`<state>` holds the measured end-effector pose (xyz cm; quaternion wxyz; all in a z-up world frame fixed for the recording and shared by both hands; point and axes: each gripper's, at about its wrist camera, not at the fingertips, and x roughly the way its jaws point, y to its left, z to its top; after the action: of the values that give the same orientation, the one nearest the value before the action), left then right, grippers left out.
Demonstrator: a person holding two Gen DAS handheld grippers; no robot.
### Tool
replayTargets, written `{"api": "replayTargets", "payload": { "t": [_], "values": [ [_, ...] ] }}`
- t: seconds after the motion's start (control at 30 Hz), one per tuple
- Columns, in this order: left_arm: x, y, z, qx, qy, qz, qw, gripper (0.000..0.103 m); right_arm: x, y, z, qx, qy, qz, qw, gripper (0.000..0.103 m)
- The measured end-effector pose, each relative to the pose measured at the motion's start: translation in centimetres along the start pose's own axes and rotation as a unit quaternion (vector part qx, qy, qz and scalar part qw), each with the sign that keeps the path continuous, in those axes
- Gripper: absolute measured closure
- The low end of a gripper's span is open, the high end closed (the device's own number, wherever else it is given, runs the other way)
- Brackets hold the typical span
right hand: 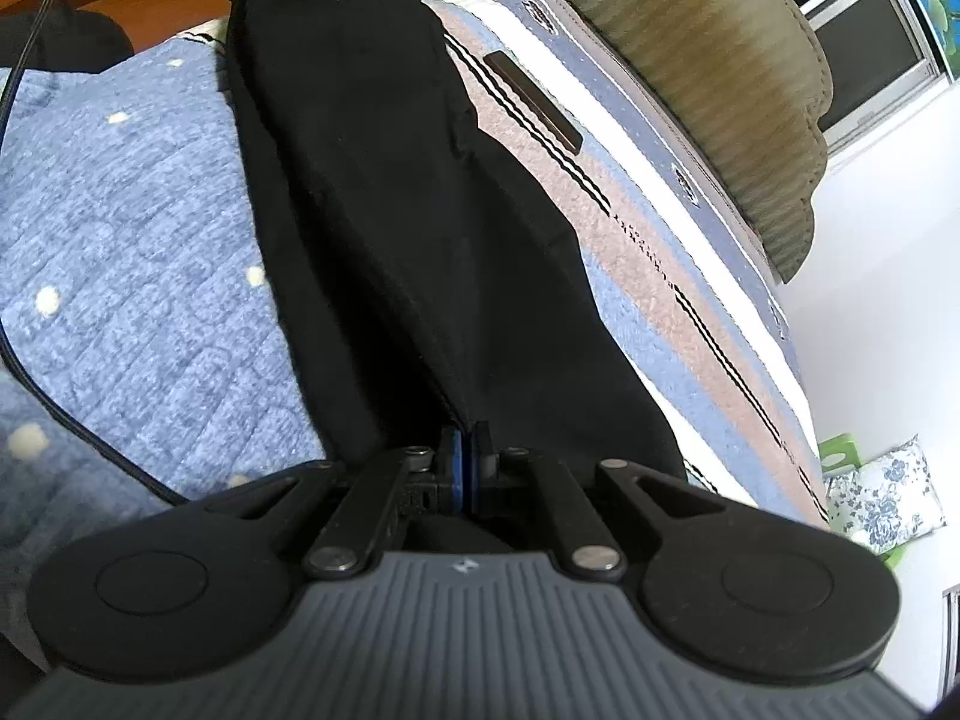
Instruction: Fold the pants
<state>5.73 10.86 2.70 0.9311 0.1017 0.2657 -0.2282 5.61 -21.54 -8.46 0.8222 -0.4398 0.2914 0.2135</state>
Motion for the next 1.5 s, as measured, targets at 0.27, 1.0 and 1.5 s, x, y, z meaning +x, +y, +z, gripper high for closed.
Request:
{"api": "replayTargets", "payload": {
  "t": [0.27,1.0,1.5],
  "values": [
    [5.6,-4.5,-2.0,0.076,0.124,0.041,0.9886,0.031,0.4,-0.5,-0.8,0.037,-0.001,0.018,0.999,0.098],
    [18.3,-23.4,3.0,0.112,0.131,-0.039,0.9843,0.022,7.4,-30.0,-17.5,0.578,0.061,-0.142,0.801,0.044],
    [19.3,-21.6,3.1,0.024,0.141,-0.057,0.9880,0.017,24.2,-35.3,-18.0,0.569,0.255,-0.254,0.739,0.078]
  ]
}}
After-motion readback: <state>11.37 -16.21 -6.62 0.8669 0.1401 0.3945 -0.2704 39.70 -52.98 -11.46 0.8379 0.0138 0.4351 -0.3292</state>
